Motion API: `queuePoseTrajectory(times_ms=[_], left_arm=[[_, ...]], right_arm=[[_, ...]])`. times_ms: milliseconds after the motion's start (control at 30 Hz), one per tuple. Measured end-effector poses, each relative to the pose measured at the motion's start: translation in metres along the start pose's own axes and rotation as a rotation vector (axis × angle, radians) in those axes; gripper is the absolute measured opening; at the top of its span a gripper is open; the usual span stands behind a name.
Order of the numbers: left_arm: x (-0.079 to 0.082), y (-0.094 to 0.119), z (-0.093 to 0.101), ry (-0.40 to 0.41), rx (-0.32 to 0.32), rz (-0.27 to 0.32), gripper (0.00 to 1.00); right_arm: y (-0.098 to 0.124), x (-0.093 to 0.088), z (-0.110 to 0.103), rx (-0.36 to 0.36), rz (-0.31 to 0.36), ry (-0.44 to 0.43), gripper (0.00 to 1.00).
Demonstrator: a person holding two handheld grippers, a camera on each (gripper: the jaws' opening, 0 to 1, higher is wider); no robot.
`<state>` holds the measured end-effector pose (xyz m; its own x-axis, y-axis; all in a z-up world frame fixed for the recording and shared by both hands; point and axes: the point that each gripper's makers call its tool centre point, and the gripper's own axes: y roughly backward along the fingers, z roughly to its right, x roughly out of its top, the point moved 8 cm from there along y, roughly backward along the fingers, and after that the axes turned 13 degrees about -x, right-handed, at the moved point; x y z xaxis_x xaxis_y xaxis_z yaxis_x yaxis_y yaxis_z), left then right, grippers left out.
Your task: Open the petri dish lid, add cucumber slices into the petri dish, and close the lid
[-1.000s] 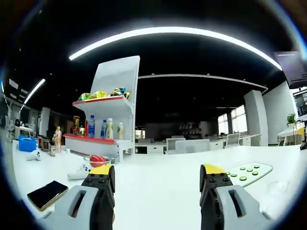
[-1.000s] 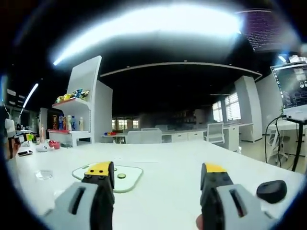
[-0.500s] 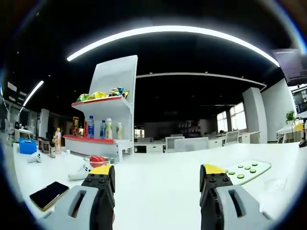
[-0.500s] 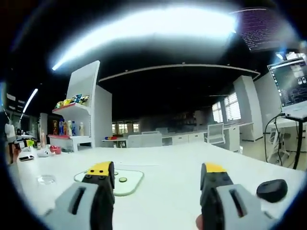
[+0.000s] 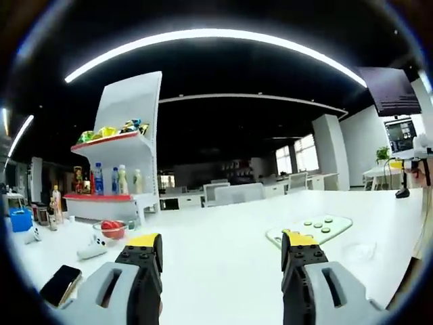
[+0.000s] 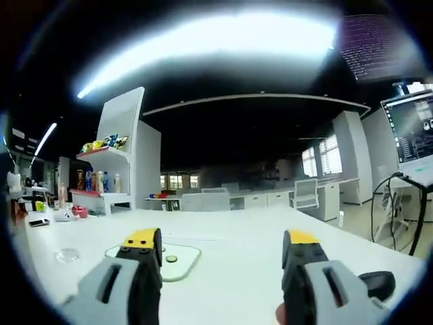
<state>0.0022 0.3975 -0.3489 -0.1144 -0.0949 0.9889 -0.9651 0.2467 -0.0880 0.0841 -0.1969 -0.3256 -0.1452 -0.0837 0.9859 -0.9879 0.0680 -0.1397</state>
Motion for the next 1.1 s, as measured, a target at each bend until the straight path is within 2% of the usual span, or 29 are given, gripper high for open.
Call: queuePoseTrajectory(times_ms=[167, 333, 433, 800, 933, 1100], left_arm=[[-0.001, 0.0, 0.005, 0.009, -0.028, -0.017, 0.71], [-0.002, -0.003, 0.01, 0.012, -0.06, -0.02, 0.71], [-0.004, -0.003, 0.014, 0.011, -0.085, -0.028, 0.71], [-0.002, 0.001, 0.026, -0.011, -0.141, -0.036, 0.71], [-0.001, 0.002, 0.03, -0.021, -0.163, -0.046, 0.71], [0.004, 0.003, 0.038, -0.031, -0.191, -0.044, 0.71]], right_arm=[[-0.007, 0.015, -0.007, 0.045, -0.002, 0.029, 0.72], [-0.011, 0.019, -0.016, 0.097, -0.026, 0.05, 0.72], [-0.012, 0.027, -0.029, 0.147, -0.039, 0.082, 0.72], [-0.016, 0.046, -0.055, 0.28, -0.077, 0.083, 0.72], [-0.016, 0.051, -0.057, 0.288, -0.078, 0.064, 0.7], [-0.022, 0.061, -0.061, 0.312, -0.083, 0.117, 0.7]])
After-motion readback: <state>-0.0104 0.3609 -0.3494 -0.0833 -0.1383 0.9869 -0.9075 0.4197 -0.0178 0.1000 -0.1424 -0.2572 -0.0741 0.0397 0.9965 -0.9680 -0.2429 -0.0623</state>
